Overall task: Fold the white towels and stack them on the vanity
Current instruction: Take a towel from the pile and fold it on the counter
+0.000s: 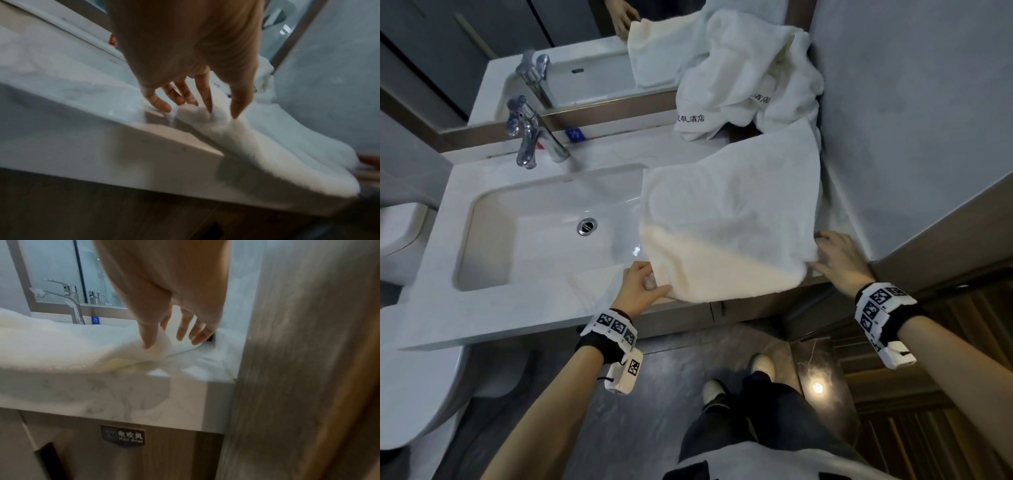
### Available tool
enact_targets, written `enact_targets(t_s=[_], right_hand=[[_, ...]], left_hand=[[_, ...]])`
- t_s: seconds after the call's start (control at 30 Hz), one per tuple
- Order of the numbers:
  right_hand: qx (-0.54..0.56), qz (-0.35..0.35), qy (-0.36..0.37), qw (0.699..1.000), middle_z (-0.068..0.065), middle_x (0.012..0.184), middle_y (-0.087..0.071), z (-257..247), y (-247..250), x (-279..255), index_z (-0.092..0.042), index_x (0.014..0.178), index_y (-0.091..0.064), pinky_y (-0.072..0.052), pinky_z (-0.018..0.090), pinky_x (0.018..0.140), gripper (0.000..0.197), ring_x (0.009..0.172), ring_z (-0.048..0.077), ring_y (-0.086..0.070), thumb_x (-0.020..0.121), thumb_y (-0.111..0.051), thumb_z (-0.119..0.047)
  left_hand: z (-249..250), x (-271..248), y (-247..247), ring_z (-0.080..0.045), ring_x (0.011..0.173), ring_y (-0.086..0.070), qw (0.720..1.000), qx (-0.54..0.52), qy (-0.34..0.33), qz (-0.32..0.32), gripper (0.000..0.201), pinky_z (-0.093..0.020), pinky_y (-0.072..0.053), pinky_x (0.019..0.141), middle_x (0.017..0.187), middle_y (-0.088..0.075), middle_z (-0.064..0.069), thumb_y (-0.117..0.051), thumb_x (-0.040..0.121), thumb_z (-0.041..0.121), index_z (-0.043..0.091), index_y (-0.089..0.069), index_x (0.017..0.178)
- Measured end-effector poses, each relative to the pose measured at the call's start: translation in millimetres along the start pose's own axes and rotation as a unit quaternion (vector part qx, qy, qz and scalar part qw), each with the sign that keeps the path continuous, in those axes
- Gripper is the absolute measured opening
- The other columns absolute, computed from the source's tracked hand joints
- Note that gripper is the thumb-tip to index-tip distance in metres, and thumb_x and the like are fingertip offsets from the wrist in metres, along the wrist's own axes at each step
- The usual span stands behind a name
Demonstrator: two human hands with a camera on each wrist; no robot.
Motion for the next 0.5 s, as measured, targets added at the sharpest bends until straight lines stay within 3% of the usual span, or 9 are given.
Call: enact_targets(t_s=[0.07,0.13,0.17,0.27,0.33,0.4,0.47,0.5], right_hand=[[0.019,0.013,-0.004,1.0,0.013,0.143,-0.043,-5,10,2,-0.004,0.137,-0.045,-0.028,0.038,0.107,0.054,0.132,0.029,-0.033,0.09,-0.061,-0.026],[0.102,0.054,-0.005,0.993,0.013,0.134,-0.05,-10,27,1,-0.005,0.132,-0.05,-0.031,0.034,0.101,0.048,0.128,0.028,-0.039,0.09,-0.061,-0.025],[0.156,0.083,-0.013,0.984,0.013,0.124,-0.053,-10,38,-1,-0.005,0.126,-0.054,-0.035,0.027,0.093,0.041,0.121,0.029,-0.045,0.09,-0.062,-0.023],[0.318,0.153,-0.038,0.935,0.018,0.103,-0.063,-4,61,-7,-0.007,0.101,-0.059,-0.041,0.009,0.065,0.014,0.087,0.024,-0.061,0.088,-0.063,-0.012],[0.363,0.172,-0.059,0.914,0.023,0.103,-0.065,0,66,-9,0.0,0.096,-0.056,-0.043,0.004,0.063,0.016,0.09,0.032,-0.063,0.089,-0.063,-0.013],[0.296,0.152,-0.095,0.938,0.02,0.107,-0.064,5,62,-12,-0.001,0.109,-0.058,-0.046,0.01,0.074,0.027,0.103,0.037,-0.059,0.09,-0.062,-0.021],[0.148,0.082,-0.152,0.974,0.024,0.124,-0.057,16,44,-16,-0.003,0.125,-0.053,-0.044,0.032,0.093,0.044,0.115,0.039,-0.053,0.092,-0.058,-0.031],[0.088,0.041,-0.182,0.978,0.025,0.127,-0.055,22,34,-20,-0.003,0.127,-0.052,-0.043,0.039,0.096,0.046,0.116,0.04,-0.051,0.092,-0.055,-0.033]], left_hand=[[7,-1,0,-0.019,0.113,-0.044,1.0,0.015,-0.026,0.008,0.025,-0.034,-0.037,0.102,0.116,-0.054,-0.007,-0.069,0.084,0.018,0.012,-0.067,0.108],[12,-3,14,-0.018,0.101,-0.051,0.997,-0.051,-0.027,0.047,0.002,-0.032,-0.039,0.094,0.099,-0.06,-0.004,-0.061,0.09,0.02,0.02,-0.063,0.09],[13,-3,22,-0.018,0.093,-0.053,0.993,-0.086,-0.028,0.07,0.009,-0.03,-0.041,0.09,0.091,-0.06,-0.002,-0.057,0.092,0.019,0.021,-0.058,0.083],[15,-1,44,-0.015,0.078,-0.056,0.981,-0.164,-0.039,0.1,0.004,-0.014,-0.046,0.07,0.084,-0.061,-0.007,-0.05,0.096,0.012,0.011,-0.053,0.093],[13,0,50,-0.014,0.074,-0.056,0.979,-0.169,-0.033,0.108,0.005,-0.01,-0.045,0.061,0.082,-0.061,-0.008,-0.049,0.096,0.012,0.008,-0.053,0.097],[2,2,46,-0.02,0.076,-0.055,0.987,-0.126,0.005,0.097,0.008,-0.021,-0.044,0.064,0.083,-0.061,-0.009,-0.051,0.095,0.016,0.009,-0.054,0.094],[-14,4,35,-0.024,0.081,-0.055,0.996,-0.021,0.065,0.06,0.015,-0.028,-0.04,0.067,0.087,-0.06,-0.009,-0.054,0.093,0.026,0.011,-0.055,0.092],[-22,3,30,-0.025,0.086,-0.056,0.994,0.037,0.097,0.035,0.02,-0.028,-0.04,0.071,0.09,-0.06,-0.007,-0.055,0.092,0.031,0.011,-0.056,0.094]])
Point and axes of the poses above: each hand's wrist, its own x-axis towards the middle knuckle, its own y-axis out of the back of the hand, z = x × y, the point moved 9 cm from there along x, towards the middle knuckle
